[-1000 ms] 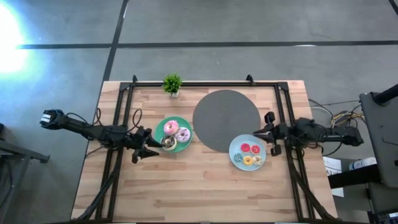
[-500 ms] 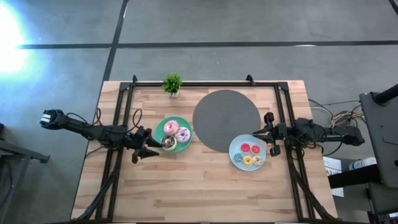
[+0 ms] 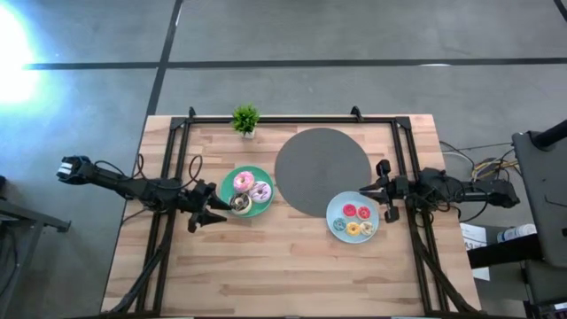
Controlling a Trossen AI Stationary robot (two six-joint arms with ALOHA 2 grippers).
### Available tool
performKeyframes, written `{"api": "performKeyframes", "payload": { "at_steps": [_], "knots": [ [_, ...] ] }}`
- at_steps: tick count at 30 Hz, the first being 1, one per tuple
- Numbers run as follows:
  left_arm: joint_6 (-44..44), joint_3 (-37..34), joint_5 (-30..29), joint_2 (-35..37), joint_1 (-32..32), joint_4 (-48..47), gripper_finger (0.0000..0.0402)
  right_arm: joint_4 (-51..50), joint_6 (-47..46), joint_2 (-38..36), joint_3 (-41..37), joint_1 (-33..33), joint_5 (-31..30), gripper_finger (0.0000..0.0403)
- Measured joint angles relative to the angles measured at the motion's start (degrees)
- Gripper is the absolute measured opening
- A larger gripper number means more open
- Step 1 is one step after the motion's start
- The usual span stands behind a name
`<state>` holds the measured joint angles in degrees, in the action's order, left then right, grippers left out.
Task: Pick & Place donuts
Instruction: Return to Home Position
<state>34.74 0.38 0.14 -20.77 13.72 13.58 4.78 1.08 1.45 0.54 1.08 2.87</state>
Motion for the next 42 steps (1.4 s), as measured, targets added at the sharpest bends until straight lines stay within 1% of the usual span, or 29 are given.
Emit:
{"api": "performKeyframes", "payload": {
  "at_steps": [6,9,13,16,19,22,24,25,26,28,31,34,38,42],
  "knots": [
    [0.0,0.0,0.0,1.0,0.0,0.0,0.022,0.0,0.0,0.0,0.0,0.0,0.0,0.0034],
    [-1.7,0.0,0.2,2.6,-0.6,-1.4,0.022,0.0,0.0,0.1,0.0,0.0,0.0,0.0034],
    [-12.8,0.0,0.3,5.8,-2.7,-4.0,0.022,0.0,0.0,0.1,0.0,0.0,0.0,0.0034],
    [-21.2,0.0,-1.2,7.6,-7.0,-4.0,0.022,0.0,0.0,0.1,0.0,0.0,0.0,0.0034],
    [-25.5,0.0,-1.2,9.9,-13.4,-4.0,0.022,0.0,0.0,0.1,0.0,0.0,0.0,0.0034],
    [-24.4,0.0,-0.4,13.5,-21.1,-7.5,0.022,0.0,0.0,0.1,0.0,0.0,0.0,0.0034],
    [-21.7,0.0,1.8,17.2,-25.7,-12.3,0.022,0.0,0.0,0.1,0.0,0.0,0.0,0.0034],
    [-21.3,0.1,2.8,18.8,-27.5,-12.7,0.022,0.0,0.0,0.1,0.0,0.0,0.0,0.0034],
    [-22.4,0.1,3.4,20.2,-28.8,-12.3,0.022,0.0,0.0,0.1,0.0,0.0,0.0,0.0034],
    [-25.5,0.0,5.2,20.7,-30.2,-12.1,0.022,0.0,0.0,0.1,0.0,0.0,0.0,0.0034],
    [-27.9,0.0,6.1,20.7,-28.6,-12.1,0.022,0.0,0.0,0.2,0.0,0.0,0.1,0.0034],
    [-30.2,0.0,5.9,20.7,-24.6,-12.2,0.022,0.0,0.0,0.1,0.0,0.0,0.1,0.0034],
    [-30.1,0.0,6.1,20.7,-19.8,-12.4,0.022,0.0,0.0,0.1,0.0,0.0,0.1,0.0034],
    [-30.2,0.0,6.2,20.7,-18.8,-12.5,0.022,0.0,0.0,0.1,0.0,0.0,0.0,0.0034]
  ]
}}
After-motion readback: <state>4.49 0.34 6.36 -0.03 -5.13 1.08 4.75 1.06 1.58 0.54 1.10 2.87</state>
